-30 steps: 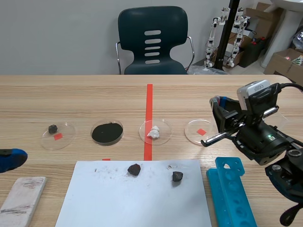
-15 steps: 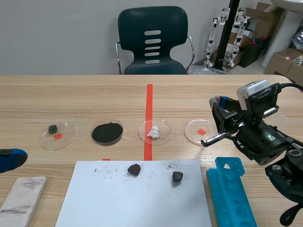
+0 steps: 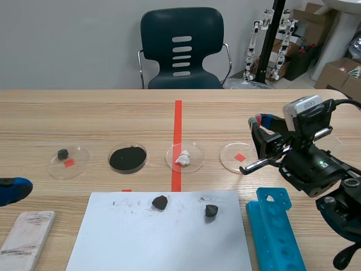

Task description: Draw acid from the petri dish

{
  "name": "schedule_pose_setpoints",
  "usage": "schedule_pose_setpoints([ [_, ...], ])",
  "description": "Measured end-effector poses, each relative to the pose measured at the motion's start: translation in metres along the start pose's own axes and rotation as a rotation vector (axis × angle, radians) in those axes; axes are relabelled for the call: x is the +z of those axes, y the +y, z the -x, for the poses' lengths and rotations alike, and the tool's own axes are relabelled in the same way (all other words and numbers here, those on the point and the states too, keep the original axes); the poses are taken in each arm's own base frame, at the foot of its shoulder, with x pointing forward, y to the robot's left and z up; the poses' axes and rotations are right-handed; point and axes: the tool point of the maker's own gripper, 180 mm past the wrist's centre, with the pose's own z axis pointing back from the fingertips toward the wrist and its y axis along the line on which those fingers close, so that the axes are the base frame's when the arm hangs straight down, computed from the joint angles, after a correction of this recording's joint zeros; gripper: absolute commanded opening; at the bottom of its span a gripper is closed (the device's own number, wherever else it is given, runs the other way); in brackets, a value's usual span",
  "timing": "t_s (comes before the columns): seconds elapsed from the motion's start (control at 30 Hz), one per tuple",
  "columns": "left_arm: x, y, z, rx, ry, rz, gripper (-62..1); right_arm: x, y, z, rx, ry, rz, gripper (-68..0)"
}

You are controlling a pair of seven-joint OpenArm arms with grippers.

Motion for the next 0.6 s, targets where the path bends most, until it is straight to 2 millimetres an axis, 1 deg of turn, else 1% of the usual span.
schedule_pose_setpoints([
  [0.1, 0.0000, 0.0000, 0.0000, 0.000, 0.000, 0.000, 1.4, 0.0000, 0.0000, 0.0000, 0.000, 0.000, 0.000, -58.8],
  [0.53, 0.0000, 0.0000, 0.0000, 0.000, 0.000, 0.000, 1.4, 0.0000, 0.0000, 0.0000, 0.000, 0.000, 0.000, -58.8],
  [0.6, 0.0000, 0.0000, 0.0000, 0.000, 0.000, 0.000, 1.4, 0.0000, 0.0000, 0.0000, 0.000, 0.000, 0.000, -59.9],
])
